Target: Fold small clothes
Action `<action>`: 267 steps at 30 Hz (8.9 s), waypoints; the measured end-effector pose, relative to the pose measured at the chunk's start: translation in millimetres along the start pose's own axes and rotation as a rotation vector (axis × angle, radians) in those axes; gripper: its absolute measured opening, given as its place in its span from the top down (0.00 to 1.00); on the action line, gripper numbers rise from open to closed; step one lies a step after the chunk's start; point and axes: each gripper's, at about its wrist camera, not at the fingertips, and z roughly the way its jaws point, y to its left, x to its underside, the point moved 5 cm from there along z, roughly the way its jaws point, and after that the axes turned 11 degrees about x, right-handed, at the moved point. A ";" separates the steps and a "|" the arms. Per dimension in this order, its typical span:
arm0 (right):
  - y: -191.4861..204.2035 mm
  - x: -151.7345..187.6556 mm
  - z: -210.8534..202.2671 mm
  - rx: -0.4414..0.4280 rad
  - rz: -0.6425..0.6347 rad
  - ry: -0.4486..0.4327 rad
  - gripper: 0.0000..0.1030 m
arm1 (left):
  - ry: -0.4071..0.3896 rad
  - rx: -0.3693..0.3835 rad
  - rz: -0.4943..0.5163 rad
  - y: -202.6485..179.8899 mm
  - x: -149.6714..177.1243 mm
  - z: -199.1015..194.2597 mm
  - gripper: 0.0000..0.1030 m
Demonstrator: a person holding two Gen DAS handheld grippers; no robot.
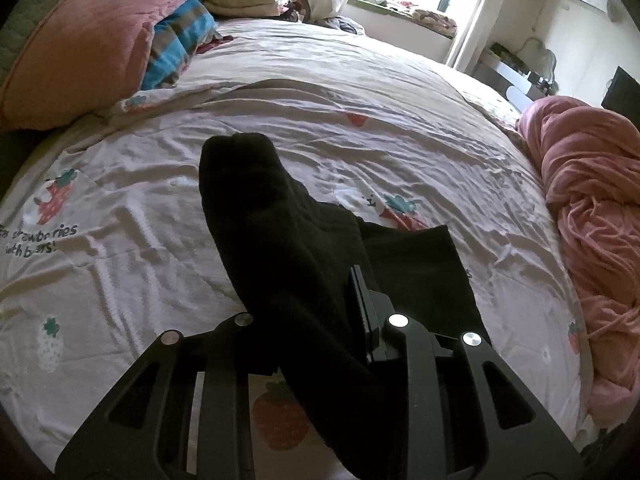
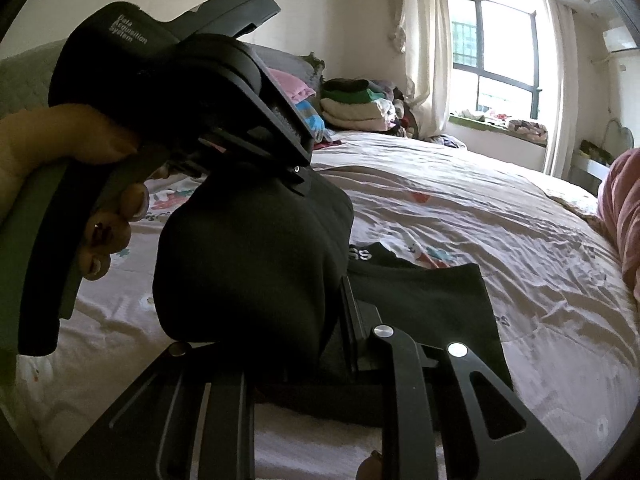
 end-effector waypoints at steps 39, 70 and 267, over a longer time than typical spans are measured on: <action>-85.6 48.4 28.9 -0.108 0.377 0.226 0.82 | 0.139 0.011 0.054 -67.4 9.0 86.8 0.72; -119.4 93.8 40.1 -0.227 0.749 0.371 0.70 | 0.193 0.075 0.042 -100.0 10.0 130.3 0.31; -80.4 114.9 -119.8 0.254 0.172 0.236 0.04 | -0.086 -0.098 0.107 4.8 195.6 -72.3 0.09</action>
